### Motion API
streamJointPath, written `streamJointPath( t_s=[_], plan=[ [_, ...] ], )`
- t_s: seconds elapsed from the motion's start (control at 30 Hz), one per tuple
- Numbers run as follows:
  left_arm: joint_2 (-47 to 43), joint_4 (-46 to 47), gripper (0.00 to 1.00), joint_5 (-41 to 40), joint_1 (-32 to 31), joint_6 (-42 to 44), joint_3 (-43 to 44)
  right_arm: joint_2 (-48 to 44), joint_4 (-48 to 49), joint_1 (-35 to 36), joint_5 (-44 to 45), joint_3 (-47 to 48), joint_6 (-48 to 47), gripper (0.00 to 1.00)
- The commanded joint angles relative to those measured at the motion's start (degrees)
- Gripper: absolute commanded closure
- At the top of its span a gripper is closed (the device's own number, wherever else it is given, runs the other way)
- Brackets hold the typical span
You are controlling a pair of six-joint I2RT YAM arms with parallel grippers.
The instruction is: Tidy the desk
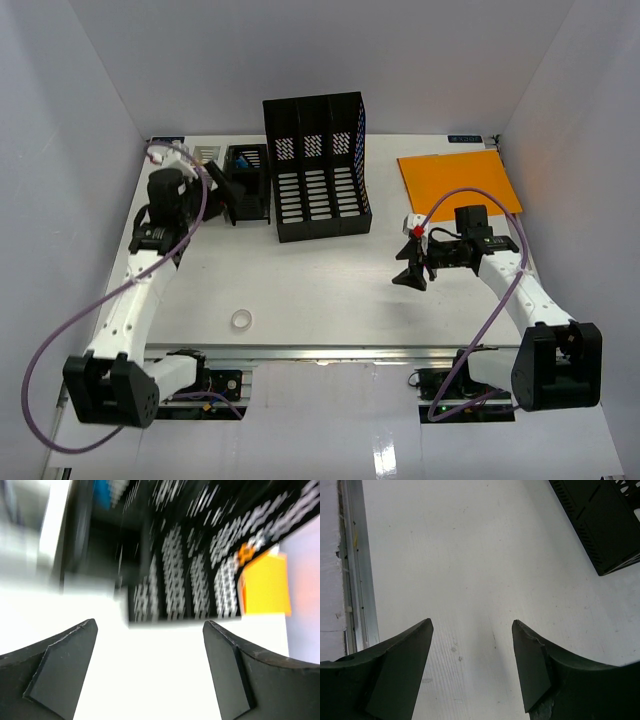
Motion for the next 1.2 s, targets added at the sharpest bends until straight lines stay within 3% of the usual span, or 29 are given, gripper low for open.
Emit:
streamJointPath(
  t_s=[0.0,0.07,0.17,0.3,0.53,0.97,1.17],
  plan=[
    [-6.9,-17.8,0.02,0.4,-0.2,-14.0,-9.4,-3.2,3.4,-0.8,-0.3,-1.3,2.5,0.28],
    [-8.8,-22.9,0.02,1.7,-0.2,-16.2,-12.8,-3.2,3.6,-1.0,-0.4,-1.3,2.9,0.28],
    [-10.7,-31.1,0.02,-3.7,-0.2,-17.3,-13.8,-3.1,3.7,-1.2,0.0,-1.3,3.0,0.28],
    [-13.2,-33.8,0.02,-4.9,-0.2,-17.4,-14.6,-3.1,3.8,-1.7,0.0,-1.3,3.0,0.28],
    [-9.3,-32.6,0.02,-0.9,-1.2,-15.8,-21.4,-2.6,3.9,-1.8,0.5,-1.3,3.0,0.28],
    [4.2,-31.3,0.02,-6.3,-13.6,-20.4,-19.3,-2.6,3.9,-1.8,0.8,-1.3,3.1,0.28],
    [10.3,-30.2,0.02,-8.4,-14.9,-19.4,-18.3,-2.8,3.8,-2.1,0.6,-1.3,3.1,0.28]
  ],
)
